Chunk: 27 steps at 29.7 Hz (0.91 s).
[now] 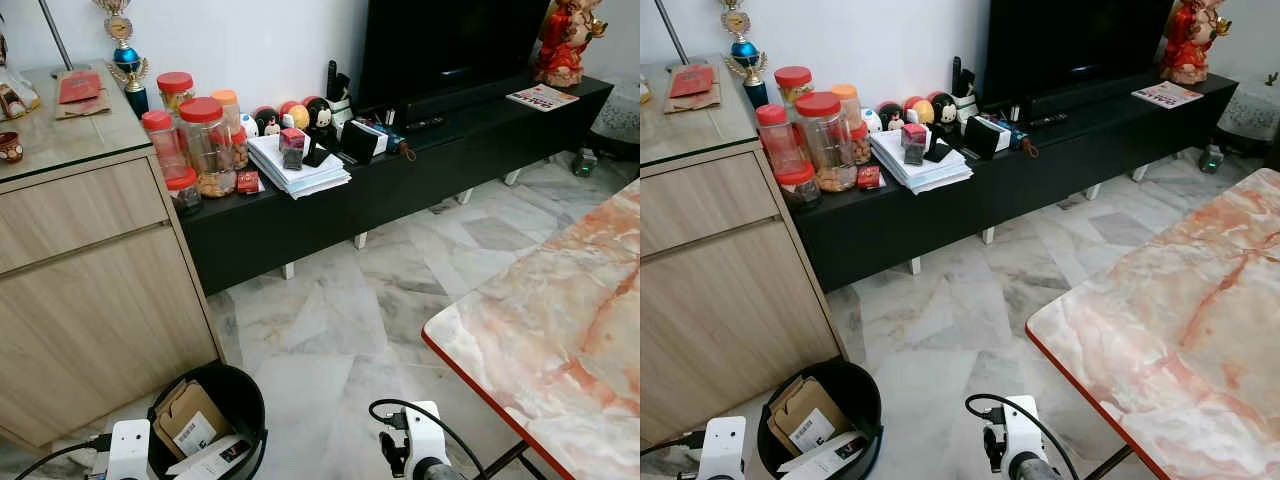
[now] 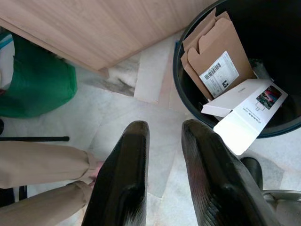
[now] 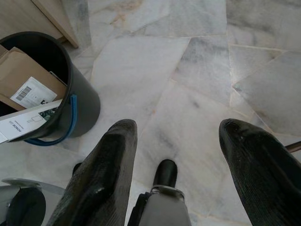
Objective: Picking trash to rubbish bin
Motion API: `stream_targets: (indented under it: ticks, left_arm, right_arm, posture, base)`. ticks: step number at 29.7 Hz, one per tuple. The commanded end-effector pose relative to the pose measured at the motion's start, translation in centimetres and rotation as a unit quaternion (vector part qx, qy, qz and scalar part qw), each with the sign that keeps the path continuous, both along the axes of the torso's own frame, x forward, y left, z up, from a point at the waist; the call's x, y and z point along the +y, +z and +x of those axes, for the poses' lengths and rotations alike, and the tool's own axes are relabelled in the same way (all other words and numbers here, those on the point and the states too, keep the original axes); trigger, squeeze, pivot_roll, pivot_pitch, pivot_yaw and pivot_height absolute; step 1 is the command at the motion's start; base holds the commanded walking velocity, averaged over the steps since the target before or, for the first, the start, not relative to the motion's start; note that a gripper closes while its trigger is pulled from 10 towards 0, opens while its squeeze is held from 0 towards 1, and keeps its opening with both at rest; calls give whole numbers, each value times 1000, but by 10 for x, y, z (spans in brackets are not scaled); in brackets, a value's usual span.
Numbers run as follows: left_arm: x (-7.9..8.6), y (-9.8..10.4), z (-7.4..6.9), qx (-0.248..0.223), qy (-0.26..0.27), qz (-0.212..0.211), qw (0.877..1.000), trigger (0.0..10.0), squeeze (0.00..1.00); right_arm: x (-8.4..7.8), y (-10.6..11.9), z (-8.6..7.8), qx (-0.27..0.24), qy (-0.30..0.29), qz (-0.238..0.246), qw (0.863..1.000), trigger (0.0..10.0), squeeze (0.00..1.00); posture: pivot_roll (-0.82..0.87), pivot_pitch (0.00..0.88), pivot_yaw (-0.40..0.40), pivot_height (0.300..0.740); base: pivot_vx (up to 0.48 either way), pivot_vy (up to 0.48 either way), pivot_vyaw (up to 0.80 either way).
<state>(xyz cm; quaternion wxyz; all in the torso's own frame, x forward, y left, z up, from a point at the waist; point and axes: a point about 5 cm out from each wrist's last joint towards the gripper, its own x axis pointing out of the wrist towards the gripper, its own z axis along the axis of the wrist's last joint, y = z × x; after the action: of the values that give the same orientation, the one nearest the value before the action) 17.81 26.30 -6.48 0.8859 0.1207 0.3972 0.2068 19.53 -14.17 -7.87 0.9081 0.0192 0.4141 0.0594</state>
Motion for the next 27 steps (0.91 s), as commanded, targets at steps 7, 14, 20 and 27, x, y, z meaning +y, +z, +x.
stream_targets:
  ticks: [7, 14, 20, 27]
  left_arm:
    - [1, 0, -3, -5, -2, -3, 1000, 10000, 0]
    - [2, 0, -3, -8, -5, -7, 1000, 10000, 0]
    - [1, 2, 2, -14, -11, -6, 1000, 10000, 0]
    - [1, 1, 0, -10, -14, -6, 1000, 10000, 0]
  right_arm:
    - [1, 3, 5, -8, -11, 4, 1000, 10000, 0]
    - [1, 1, 2, -6, -17, 6, 1000, 10000, 0]
    - [-1, 1, 2, -7, -18, 4, 1000, 10000, 0]
    - [-4, 2, 2, -9, -20, 2, 1000, 10000, 0]
  posture:
    - [-22, 0, -14, 740]
    - [-34, 0, 0, 740]
    - [-39, 0, 2, 740]
    - [-44, 0, 3, 740]
  base:
    - [0, 0, 0]
    - [-111, 0, 0]
    - [-266, 0, 0]
    - [-270, 0, 0]
